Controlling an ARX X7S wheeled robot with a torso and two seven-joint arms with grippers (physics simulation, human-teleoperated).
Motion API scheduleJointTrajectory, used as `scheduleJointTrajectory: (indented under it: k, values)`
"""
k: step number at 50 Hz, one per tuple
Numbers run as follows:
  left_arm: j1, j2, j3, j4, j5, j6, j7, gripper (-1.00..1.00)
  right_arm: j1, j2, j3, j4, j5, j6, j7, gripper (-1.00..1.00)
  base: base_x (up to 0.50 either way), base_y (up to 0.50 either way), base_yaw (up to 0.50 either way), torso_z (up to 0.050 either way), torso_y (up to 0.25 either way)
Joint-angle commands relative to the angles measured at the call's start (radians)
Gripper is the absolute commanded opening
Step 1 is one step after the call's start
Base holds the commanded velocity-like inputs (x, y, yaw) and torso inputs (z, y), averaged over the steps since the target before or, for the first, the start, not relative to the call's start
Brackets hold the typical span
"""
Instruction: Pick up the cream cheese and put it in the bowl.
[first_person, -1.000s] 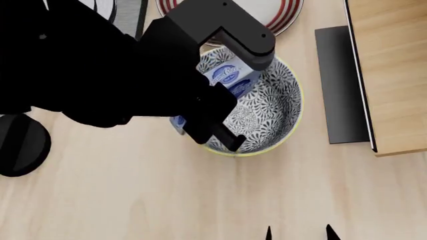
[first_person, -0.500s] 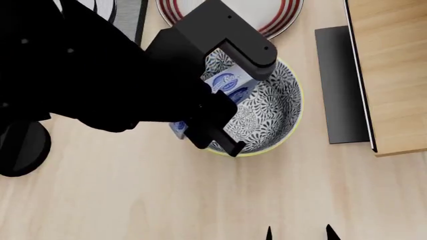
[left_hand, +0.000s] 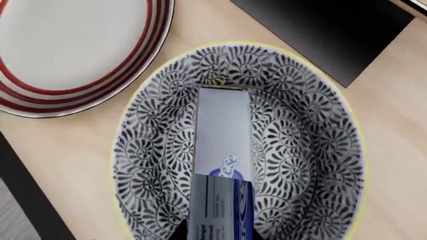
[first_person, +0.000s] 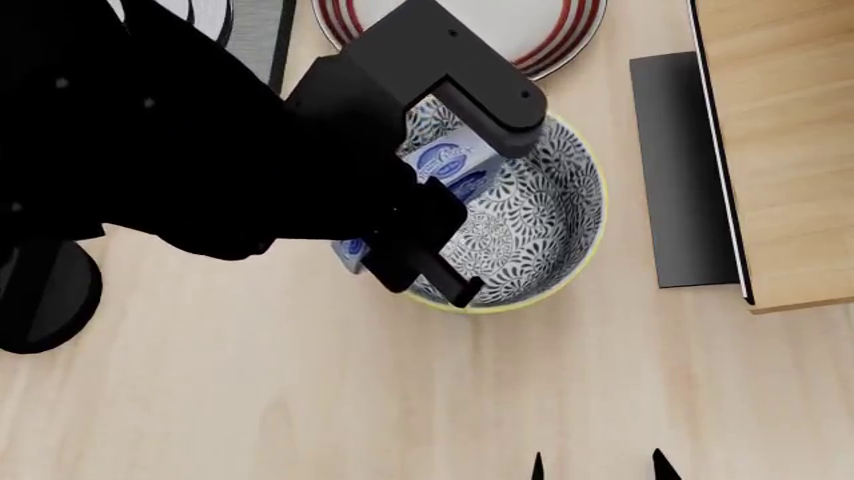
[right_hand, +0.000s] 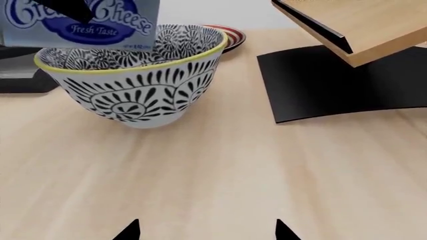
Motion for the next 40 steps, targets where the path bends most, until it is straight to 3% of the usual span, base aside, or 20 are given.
scheduleJointTrajectory:
  k: [1, 2, 20, 33, 40]
  values:
    - [-0.015, -0.001, 0.007, -0.013, -0.003, 0.013, -0.014, -1.0, -0.005, 0.005, 0.007, 0.021, 0.047, 0.008, -0.002, 1.0, 0.0, 0.0, 0.0, 0.0, 0.0]
    - [-0.017, -0.001, 0.009, -0.014, -0.004, 0.012, -0.005, 1.0, -0.005, 0.005, 0.008, 0.022, 0.047, 0.008, -0.001, 1.0, 0.0, 0.0, 0.0, -0.01, 0.0]
    - [-0.065, -0.015, -0.011, -0.035, -0.049, 0.004, -0.038, 1.0, -0.003, 0.006, 0.001, 0.024, 0.043, 0.009, 0.003, 1.0, 0.0, 0.0, 0.0, -0.001, 0.0]
    - [-0.113, -0.085, -0.135, 0.118, -0.254, -0.074, -0.282, 1.0, -0.011, 0.014, -0.002, -0.006, 0.041, 0.016, 0.013, 1.0, 0.0, 0.0, 0.0, 0.0, -0.001]
    - [-0.162, -0.118, -0.215, 0.156, -0.439, -0.101, -0.415, 1.0, -0.023, 0.018, -0.003, -0.031, 0.039, 0.015, 0.019, 1.0, 0.0, 0.0, 0.0, 0.0, 0.0]
